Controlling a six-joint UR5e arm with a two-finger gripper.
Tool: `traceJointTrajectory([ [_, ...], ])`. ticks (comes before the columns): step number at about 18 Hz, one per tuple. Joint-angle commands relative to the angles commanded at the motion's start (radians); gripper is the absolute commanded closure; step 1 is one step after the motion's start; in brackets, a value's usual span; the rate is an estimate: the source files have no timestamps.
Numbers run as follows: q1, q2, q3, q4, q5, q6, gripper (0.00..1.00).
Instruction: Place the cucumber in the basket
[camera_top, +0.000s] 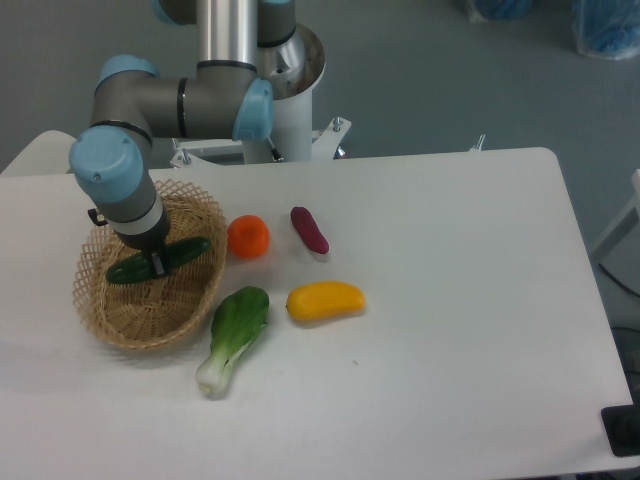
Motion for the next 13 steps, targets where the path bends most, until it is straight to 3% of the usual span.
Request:
traceJointTrajectory([
  [6,0.02,0.008,0.029,-0.005,0.05,0.008,0.0],
  [10,0.155,0.0,0.08,-0.005,0.072,0.018,0.0],
  [13,0.228,-0.018,0.142,-0.012,0.066,0.107,0.0],
])
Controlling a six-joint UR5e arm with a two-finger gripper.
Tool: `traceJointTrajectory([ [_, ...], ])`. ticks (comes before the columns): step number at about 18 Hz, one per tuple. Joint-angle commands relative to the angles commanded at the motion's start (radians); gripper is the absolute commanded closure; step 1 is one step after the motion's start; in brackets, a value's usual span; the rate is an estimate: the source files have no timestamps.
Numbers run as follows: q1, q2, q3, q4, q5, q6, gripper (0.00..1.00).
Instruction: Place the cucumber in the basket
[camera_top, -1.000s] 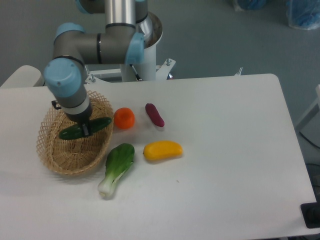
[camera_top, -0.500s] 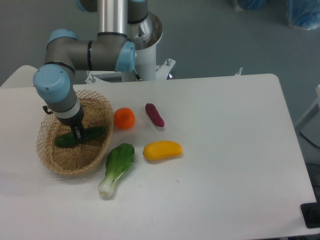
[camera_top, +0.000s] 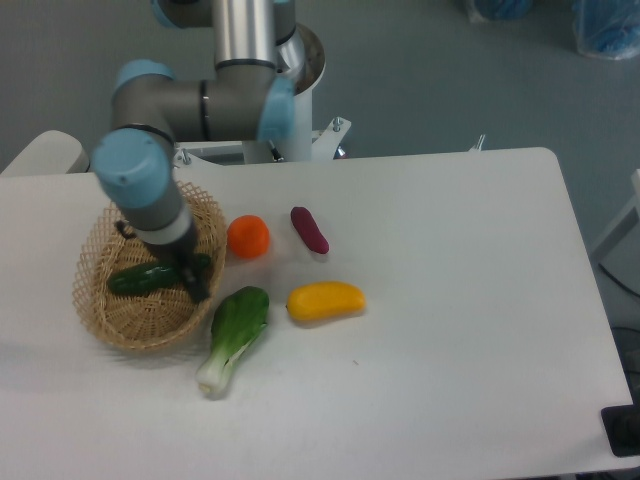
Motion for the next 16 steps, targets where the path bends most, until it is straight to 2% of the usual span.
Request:
traceJointTrajectory([
  [4,0.106,-0.057,0.086,-0.003,-0.015,0.088,0.0],
  [10,0.264,-0.201,0.248,-0.012,-0.025,0.216,0.0],
  [11,0.281,-0.227,0.281,-0.018,-0.026,0.249,0.0],
  [14,0.331,-0.287,0.383,-0.084,-0.023,0.324,0.0],
  [16,0.358,-0.319,0.43,-0.095,-0.025,0.344,0.0],
])
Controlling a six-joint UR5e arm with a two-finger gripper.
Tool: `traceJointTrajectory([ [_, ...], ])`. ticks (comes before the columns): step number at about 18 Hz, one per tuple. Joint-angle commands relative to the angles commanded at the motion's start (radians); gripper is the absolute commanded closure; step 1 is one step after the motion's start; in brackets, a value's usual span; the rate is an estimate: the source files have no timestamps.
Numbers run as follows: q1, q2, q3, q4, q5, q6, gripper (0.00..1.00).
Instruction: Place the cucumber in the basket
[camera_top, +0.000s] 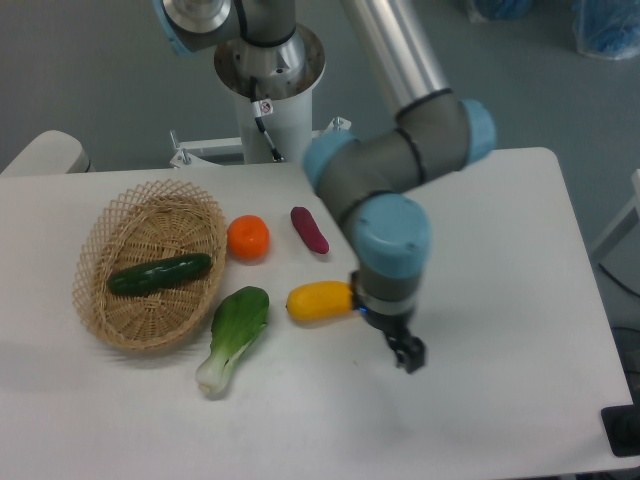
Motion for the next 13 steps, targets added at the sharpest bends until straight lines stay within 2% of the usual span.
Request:
traceJointTrajectory([
  [4,0.029,-0.051,0.051,0.005,-0.005,0.041,0.0],
  [8,0.042,-0.072,0.063,0.012,-0.008,0.042,0.0],
  [13,0.043,-0.072,0.059,0.012,-0.021,0.042,0.0],
])
